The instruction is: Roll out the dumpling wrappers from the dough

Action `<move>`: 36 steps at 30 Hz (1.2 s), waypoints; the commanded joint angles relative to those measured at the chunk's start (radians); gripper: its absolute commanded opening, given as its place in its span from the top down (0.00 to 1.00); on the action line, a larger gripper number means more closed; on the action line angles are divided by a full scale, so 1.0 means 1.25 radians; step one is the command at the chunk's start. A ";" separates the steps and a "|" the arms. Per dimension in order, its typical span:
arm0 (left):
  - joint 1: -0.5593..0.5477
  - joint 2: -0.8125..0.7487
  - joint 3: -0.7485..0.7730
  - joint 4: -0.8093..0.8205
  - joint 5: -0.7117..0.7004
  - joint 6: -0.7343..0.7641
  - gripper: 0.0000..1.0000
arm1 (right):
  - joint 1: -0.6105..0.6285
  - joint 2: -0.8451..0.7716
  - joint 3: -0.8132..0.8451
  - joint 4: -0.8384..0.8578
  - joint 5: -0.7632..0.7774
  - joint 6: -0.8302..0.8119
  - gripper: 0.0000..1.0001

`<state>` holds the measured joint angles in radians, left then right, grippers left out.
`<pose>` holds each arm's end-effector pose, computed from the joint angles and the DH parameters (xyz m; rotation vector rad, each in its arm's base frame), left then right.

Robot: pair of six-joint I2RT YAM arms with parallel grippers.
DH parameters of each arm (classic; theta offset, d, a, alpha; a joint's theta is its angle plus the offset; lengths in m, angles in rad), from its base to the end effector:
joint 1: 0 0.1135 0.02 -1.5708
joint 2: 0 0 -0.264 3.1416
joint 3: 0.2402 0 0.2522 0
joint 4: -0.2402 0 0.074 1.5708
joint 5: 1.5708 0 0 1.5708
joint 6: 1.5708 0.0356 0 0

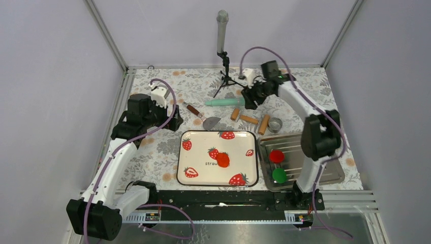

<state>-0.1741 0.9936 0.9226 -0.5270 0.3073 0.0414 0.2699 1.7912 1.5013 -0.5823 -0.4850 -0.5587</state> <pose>0.2086 -0.0476 0.3164 0.4078 2.1266 -0.4092 0.3786 0.1220 0.2778 -1.1398 2.0659 0.4521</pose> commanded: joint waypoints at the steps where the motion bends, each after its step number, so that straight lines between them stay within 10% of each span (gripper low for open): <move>1: 0.014 -0.026 -0.007 0.054 -0.033 -0.021 0.01 | 0.083 0.161 0.175 -0.156 0.041 -0.151 0.36; 21: 0.077 -0.012 -0.005 0.094 0.004 -0.069 0.01 | 0.101 0.306 0.176 -0.162 0.112 -0.216 0.44; 27: 0.076 0.003 -0.015 0.134 0.020 -0.099 0.03 | 0.105 0.311 0.150 -0.116 0.131 -0.111 0.64; 36: 0.074 0.046 0.005 0.168 0.051 -0.137 0.05 | 0.106 0.308 0.089 -0.065 0.176 -0.089 0.49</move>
<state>-0.0830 1.0412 0.9062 -0.3893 0.3340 -0.1020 0.3977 2.1704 1.6451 -0.6777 -0.3176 -0.6865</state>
